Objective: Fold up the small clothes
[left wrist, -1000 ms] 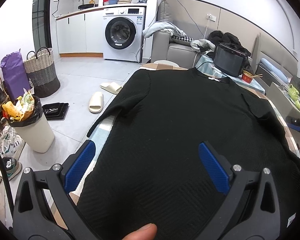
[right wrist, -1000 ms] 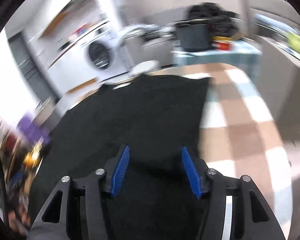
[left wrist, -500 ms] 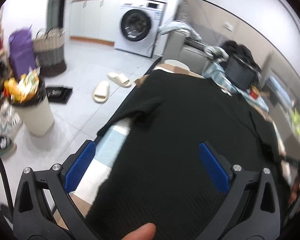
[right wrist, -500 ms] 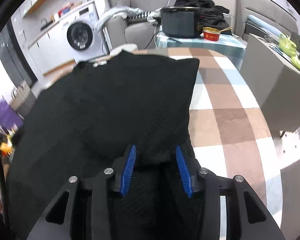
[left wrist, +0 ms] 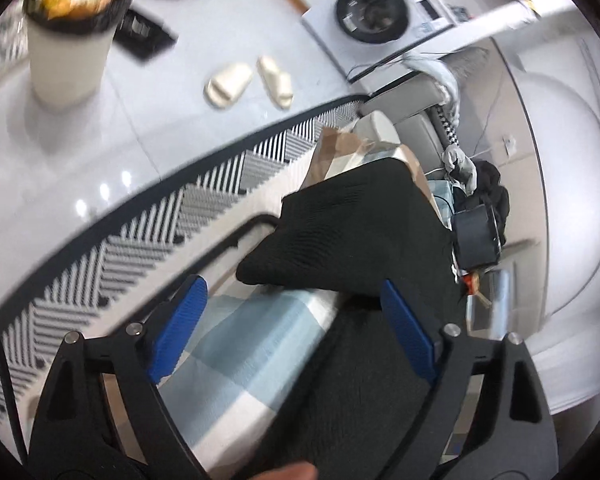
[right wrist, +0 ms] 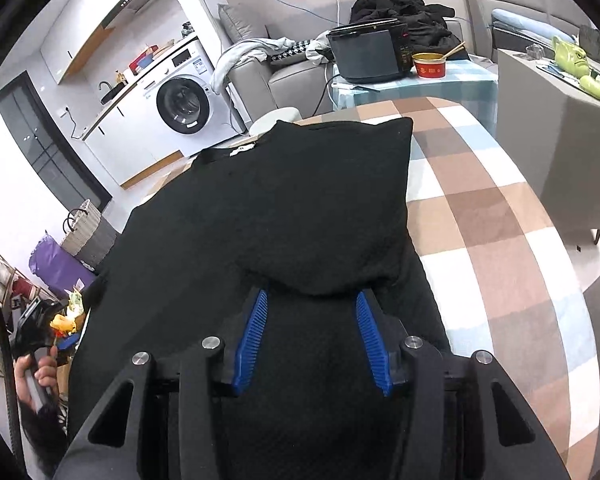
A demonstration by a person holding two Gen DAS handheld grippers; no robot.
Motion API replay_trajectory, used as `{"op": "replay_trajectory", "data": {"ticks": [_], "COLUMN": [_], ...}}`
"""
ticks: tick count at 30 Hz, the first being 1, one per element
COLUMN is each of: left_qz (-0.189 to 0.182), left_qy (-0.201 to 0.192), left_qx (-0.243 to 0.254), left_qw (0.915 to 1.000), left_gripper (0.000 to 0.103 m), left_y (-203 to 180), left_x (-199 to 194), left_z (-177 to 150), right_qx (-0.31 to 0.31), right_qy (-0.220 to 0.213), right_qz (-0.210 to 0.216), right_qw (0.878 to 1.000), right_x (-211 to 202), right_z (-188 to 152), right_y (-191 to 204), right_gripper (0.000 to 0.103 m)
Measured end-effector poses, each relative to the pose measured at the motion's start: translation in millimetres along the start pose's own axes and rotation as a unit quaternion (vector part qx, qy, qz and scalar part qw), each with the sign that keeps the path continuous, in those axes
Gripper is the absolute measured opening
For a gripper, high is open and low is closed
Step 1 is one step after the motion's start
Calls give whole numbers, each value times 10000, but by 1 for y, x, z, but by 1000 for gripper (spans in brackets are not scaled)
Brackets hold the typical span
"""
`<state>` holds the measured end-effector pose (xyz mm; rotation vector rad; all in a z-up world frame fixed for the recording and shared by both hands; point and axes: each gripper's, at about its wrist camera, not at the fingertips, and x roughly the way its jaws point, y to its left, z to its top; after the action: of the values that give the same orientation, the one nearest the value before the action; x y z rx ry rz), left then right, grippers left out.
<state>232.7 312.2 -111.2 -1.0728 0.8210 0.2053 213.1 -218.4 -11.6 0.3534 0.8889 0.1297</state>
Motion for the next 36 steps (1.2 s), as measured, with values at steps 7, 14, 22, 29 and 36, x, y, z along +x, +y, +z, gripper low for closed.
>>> {"op": "replay_trajectory", "data": {"ticks": [7, 14, 22, 29, 36], "left_qz": [-192, -288, -76, -258, -850], "left_qy": [462, 502, -591, -1078, -797], "left_qx": [-543, -818, 129, 1028, 2009], "left_qw": [9973, 9950, 9981, 9885, 9727], "left_gripper": [87, 52, 3, 2, 2], "left_y": [30, 24, -33, -103, -191], "left_x": [52, 94, 59, 23, 24], "left_z": [11, 16, 15, 3, -45], "right_qx": [111, 216, 349, 469, 522], "right_qy": [75, 46, -33, -31, -63], "right_qz": [-33, -26, -103, -84, -95], "right_qw": [9999, 9998, 9993, 9989, 9986], "right_x": [7, 7, 2, -1, -7], "right_z": [-2, -3, -4, -9, -11], "right_y": [-6, -9, -20, -29, -34], "right_gripper": [48, 48, 48, 48, 48]}}
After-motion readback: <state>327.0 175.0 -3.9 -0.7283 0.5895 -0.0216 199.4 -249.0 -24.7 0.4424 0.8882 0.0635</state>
